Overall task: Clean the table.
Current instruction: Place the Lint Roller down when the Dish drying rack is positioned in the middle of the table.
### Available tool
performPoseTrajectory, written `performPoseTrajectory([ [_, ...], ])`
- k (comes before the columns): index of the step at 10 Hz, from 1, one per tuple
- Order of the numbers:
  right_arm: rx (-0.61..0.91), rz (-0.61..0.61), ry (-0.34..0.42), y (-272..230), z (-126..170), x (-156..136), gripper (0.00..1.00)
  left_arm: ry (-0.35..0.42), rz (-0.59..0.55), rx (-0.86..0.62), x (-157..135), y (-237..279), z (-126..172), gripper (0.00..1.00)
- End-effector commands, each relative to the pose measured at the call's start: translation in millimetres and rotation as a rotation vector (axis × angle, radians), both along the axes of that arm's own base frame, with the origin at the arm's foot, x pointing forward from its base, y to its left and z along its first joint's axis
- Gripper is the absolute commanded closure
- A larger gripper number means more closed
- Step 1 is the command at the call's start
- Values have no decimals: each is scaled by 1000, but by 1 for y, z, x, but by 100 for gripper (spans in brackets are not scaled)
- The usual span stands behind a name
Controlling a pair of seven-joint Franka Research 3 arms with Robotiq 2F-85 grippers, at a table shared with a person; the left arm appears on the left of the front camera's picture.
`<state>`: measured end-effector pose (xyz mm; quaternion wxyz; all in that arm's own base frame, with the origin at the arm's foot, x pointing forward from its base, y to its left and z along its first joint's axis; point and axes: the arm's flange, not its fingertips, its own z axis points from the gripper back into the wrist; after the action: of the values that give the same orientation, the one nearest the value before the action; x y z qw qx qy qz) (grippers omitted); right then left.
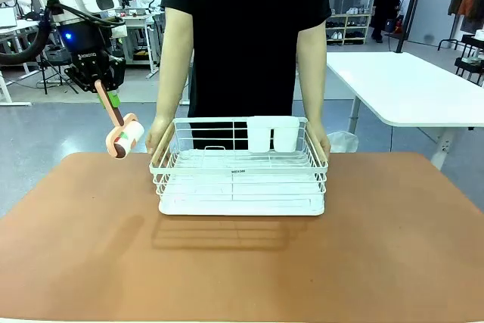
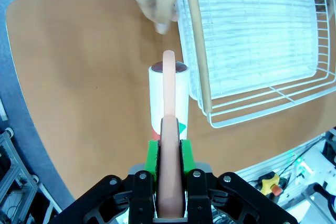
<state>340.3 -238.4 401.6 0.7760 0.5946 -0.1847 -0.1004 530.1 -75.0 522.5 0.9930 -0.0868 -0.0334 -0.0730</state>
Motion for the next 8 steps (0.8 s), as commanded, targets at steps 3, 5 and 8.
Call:
performPoseTrajectory([
  [3,9,-3,-17,3,1,-2,0,8,-2,-3,-2,2,6,79],
  [5,9,-3,-17,3,1,-2,0,8,-2,-3,-2,2,6,79],
  [8,9,-3,-17,3,1,-2,0,8,-2,-3,-2,2,6,79],
])
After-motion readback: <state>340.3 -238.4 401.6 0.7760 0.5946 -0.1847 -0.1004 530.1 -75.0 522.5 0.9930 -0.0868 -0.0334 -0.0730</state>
